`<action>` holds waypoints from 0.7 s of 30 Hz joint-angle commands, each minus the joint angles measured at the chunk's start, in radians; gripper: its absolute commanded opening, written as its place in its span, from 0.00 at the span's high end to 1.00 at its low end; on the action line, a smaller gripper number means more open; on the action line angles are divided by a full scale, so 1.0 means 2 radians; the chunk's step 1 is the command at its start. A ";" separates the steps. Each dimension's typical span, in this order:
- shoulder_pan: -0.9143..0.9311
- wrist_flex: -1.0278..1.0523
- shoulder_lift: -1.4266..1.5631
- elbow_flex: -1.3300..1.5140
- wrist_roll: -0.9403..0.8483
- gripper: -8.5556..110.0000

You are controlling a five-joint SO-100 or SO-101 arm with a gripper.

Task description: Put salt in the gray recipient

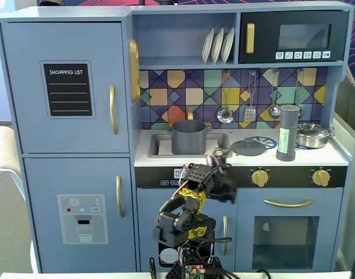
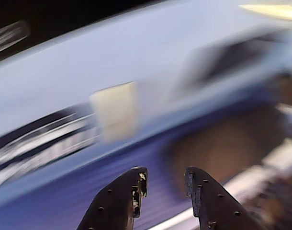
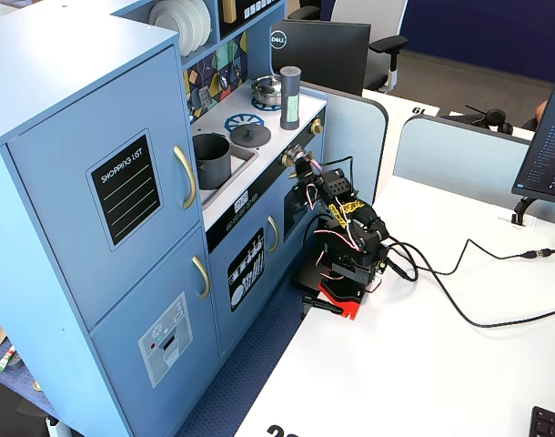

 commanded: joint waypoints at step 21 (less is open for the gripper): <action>0.110 -0.532 -0.165 -0.116 0.064 0.72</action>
